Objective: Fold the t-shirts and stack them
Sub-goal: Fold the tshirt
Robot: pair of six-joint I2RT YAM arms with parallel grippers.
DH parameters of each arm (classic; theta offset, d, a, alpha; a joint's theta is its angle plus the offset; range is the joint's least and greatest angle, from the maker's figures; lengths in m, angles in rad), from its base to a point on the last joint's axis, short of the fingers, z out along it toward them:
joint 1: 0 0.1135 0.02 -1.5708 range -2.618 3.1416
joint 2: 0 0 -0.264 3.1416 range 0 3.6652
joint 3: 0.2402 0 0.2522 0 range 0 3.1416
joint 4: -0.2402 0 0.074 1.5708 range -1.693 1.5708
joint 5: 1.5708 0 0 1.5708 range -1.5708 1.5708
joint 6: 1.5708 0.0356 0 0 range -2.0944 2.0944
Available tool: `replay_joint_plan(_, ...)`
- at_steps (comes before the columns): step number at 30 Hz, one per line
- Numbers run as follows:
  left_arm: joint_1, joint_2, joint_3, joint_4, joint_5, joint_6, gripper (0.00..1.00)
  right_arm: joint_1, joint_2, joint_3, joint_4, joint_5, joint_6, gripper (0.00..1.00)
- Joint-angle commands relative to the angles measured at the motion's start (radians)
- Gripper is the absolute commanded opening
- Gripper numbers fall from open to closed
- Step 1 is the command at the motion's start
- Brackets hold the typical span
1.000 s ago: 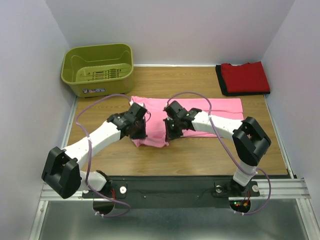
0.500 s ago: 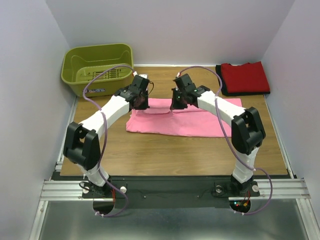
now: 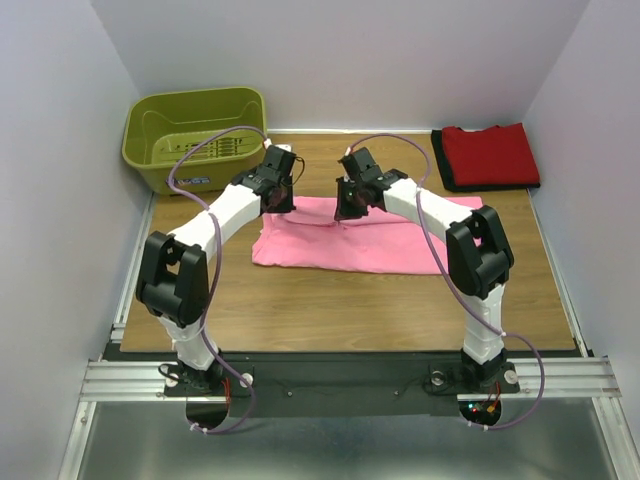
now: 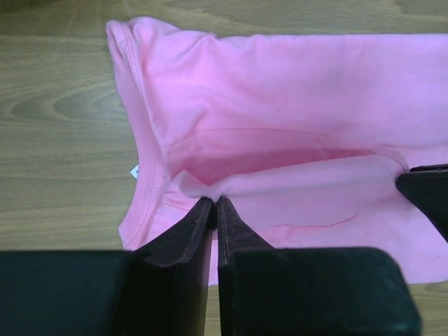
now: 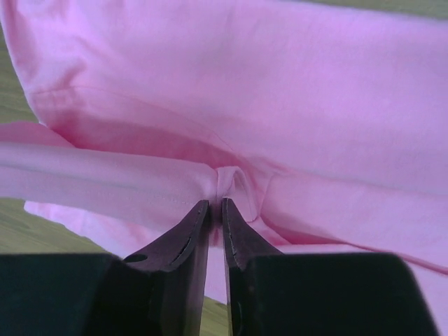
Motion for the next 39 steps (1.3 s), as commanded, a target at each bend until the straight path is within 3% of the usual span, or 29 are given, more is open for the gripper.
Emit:
replay_joint_plan(1, 0.010, 0.028, 0.001, 0.060, -0.012, -0.015, 0.20, -0.012, 0.016, 0.057, 0.012, 0.103, -0.021, 0.19)
replay_joint_plan(6, 0.023, 0.086, 0.028, 0.095, 0.026, -0.033, 0.20, -0.029, 0.026, 0.097, 0.009, 0.183, -0.038, 0.20)
replay_joint_plan(8, 0.028, 0.118, 0.044, 0.091, 0.023, -0.044, 0.31, -0.034, 0.026, 0.097, 0.012, 0.204, -0.047, 0.25)
replay_joint_plan(11, 0.031, 0.131, 0.062, 0.086, 0.003, -0.045, 0.58, -0.034, 0.016, 0.086, 0.013, 0.217, -0.102, 0.37)
replay_joint_plan(15, 0.031, 0.056, 0.045, 0.117, -0.017, -0.049, 0.76, -0.034, -0.021, 0.060, 0.045, 0.090, -0.280, 0.54)
replay_joint_plan(21, 0.034, -0.136, -0.086, 0.092, -0.057, -0.085, 0.77, -0.029, -0.080, 0.011, 0.065, -0.081, -0.544, 0.64)
replay_joint_plan(27, 0.042, -0.297, -0.298, 0.114, -0.087, -0.137, 0.73, -0.021, -0.087, -0.003, 0.081, -0.181, -0.654, 0.71)
replay_joint_plan(31, 0.054, -0.320, -0.419, 0.127, -0.095, -0.142, 0.72, -0.003, -0.083, -0.009, 0.081, -0.213, -0.717, 0.73)
replay_joint_plan(39, 0.074, -0.257, -0.492, 0.178, -0.092, -0.131, 0.61, 0.028, -0.021, 0.006, 0.079, -0.245, -0.811, 0.73)
